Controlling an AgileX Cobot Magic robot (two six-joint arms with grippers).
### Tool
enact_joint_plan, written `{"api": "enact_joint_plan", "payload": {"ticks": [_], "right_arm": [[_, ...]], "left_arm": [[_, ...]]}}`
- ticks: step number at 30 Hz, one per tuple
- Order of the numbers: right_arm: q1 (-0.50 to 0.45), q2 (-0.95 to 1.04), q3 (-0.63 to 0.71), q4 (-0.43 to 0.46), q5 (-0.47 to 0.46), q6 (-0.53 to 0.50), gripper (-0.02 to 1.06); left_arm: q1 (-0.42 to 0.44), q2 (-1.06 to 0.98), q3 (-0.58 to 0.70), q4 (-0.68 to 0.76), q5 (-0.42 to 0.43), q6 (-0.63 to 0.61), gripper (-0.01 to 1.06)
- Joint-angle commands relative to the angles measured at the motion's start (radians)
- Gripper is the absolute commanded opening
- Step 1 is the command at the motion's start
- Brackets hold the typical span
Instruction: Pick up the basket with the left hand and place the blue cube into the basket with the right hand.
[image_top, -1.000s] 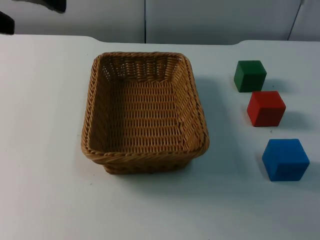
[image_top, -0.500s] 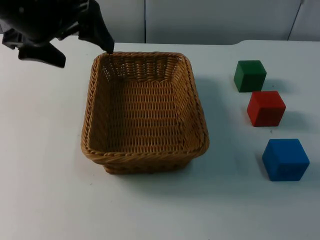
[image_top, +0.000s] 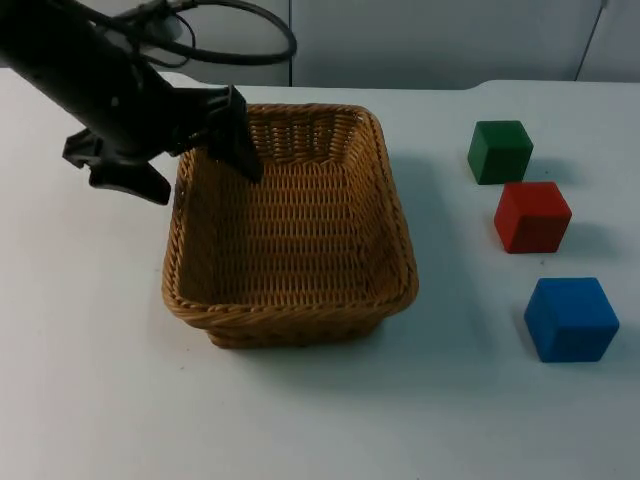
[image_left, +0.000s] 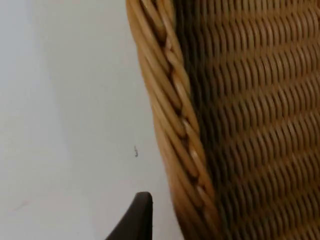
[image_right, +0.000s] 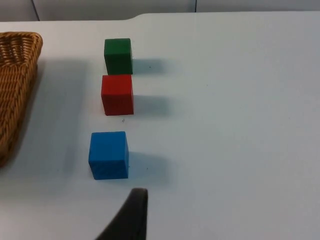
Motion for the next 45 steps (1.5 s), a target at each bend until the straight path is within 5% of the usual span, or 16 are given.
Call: {"api": "enact_joint_plan", "payload": {"ticks": [1, 10, 17, 35, 43, 45], "right_arm": [[-0.009, -0.003, 0.008, -0.009, -0.011, 0.010, 1.04], [-0.009, -0.003, 0.008, -0.009, -0.011, 0.012, 1.04], [-0.009, -0.003, 0.008, -0.015, -0.011, 0.020, 1.04], [-0.009, -0.003, 0.008, -0.015, -0.011, 0.020, 1.04], [-0.009, -0.003, 0.008, -0.015, -0.011, 0.020, 1.04], [-0.009, -0.003, 0.008, -0.015, -0.011, 0.020, 1.04]], "left_arm": [[-0.023, 0.022, -0.024, -0.002, -0.006, -0.019, 0.95], [-0.038, 0.078, -0.042, 0.007, -0.031, -0.046, 0.89], [-0.038, 0.080, -0.042, 0.005, -0.047, -0.046, 0.73], [-0.038, 0.080, -0.042, 0.005, -0.016, -0.073, 0.67], [-0.038, 0.080, -0.042, 0.014, -0.056, -0.068, 0.05], [-0.038, 0.080, -0.042, 0.015, -0.065, -0.096, 0.00]]}}
